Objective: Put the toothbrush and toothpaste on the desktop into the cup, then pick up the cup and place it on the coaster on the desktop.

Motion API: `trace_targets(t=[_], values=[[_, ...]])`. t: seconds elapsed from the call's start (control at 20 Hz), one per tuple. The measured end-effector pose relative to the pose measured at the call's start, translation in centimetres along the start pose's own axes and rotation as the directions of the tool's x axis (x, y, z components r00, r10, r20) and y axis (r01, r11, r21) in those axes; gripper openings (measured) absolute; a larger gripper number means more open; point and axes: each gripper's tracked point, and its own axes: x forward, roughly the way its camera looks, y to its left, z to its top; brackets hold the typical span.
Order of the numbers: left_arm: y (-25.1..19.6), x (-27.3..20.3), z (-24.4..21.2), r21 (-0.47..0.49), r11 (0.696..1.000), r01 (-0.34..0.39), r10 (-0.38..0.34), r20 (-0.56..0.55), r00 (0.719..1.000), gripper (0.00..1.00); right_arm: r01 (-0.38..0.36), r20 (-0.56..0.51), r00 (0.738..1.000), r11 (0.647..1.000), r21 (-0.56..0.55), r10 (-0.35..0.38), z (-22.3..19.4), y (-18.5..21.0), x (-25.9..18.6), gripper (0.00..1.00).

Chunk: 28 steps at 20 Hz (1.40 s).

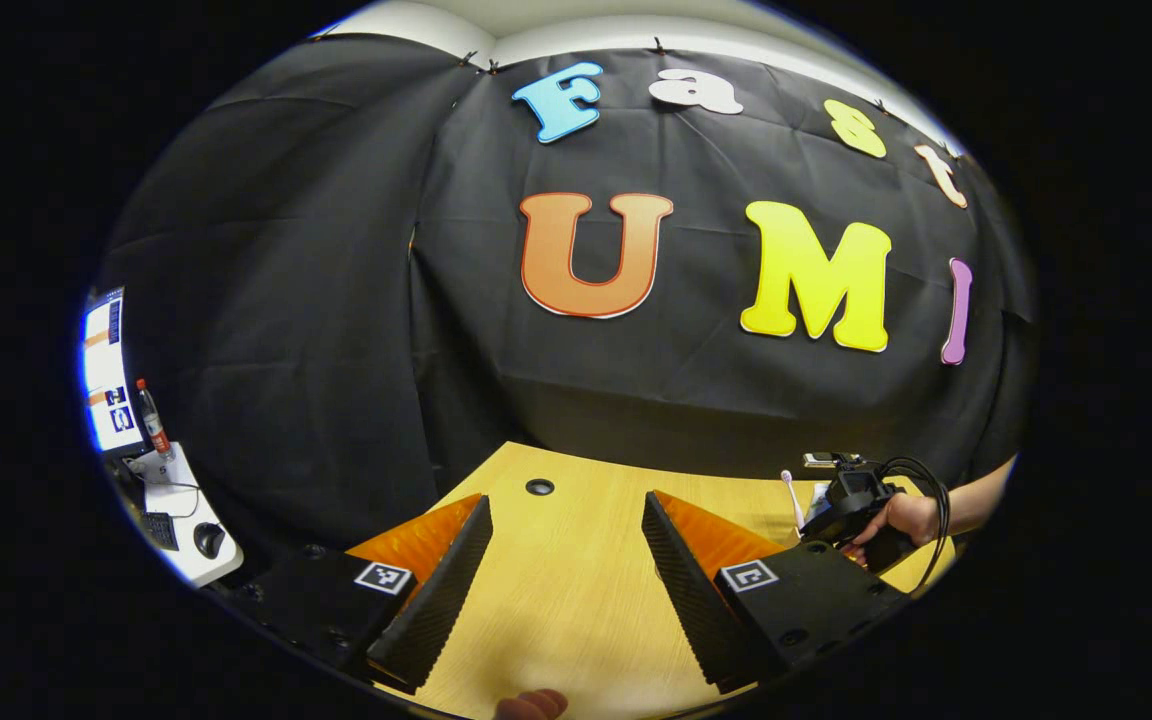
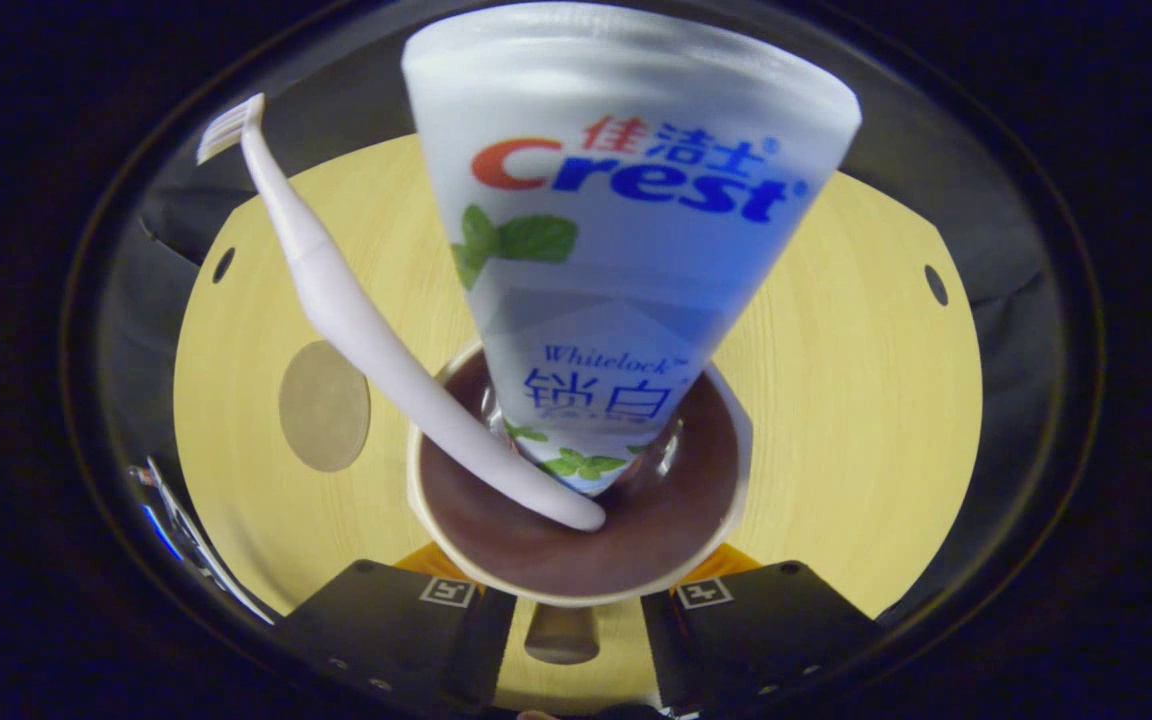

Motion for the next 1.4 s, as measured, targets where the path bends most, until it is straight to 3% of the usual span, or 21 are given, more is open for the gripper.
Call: trace_targets(t=[0.1, 0.2, 0.5, 0.6, 1.1, 1.4], values=[[0.1, -0.2, 0.6, -0.002, 1.000, 0.000, 0.000, 0.020, 1.000, 0.96, 0.004, 0.003, 1.000, 1.000, 0.013, -0.004, -0.5, -0.1, 0.1, 0.51], [0.1, -0.3, 0.6, -0.022, 1.000, 0.001, -0.001, 0.019, 1.000, 0.96, 0.002, 0.014, 1.000, 1.000, 0.029, -0.002, -0.7, 0.0, 0.3, 0.36], [0.9, -1.0, -0.4, -0.055, 0.998, -0.007, 0.007, -0.005, 1.000, 0.96, 0.000, 0.072, 0.997, 0.999, 0.033, -0.003, -0.5, 0.1, -0.4, 0.34], [1.2, -1.2, -0.7, -0.061, 0.998, -0.010, 0.009, -0.009, 1.000, 0.96, 0.003, 0.071, 0.997, 0.999, 0.037, -0.006, -0.8, 0.2, -0.4, 0.26], [3.1, -2.7, -1.8, -0.085, 0.996, -0.015, 0.013, -0.030, 0.999, 0.96, 0.001, 0.153, 0.988, 1.000, 0.002, -0.002, 0.2, 1.0, -0.7, 0.25], [4.8, -3.0, -1.0, -0.046, 0.999, -0.023, 0.022, -0.018, 1.000, 0.96, -0.058, 0.170, 0.983, 0.996, -0.071, 0.070, 1.0, 4.0, -2.0, 0.25]])
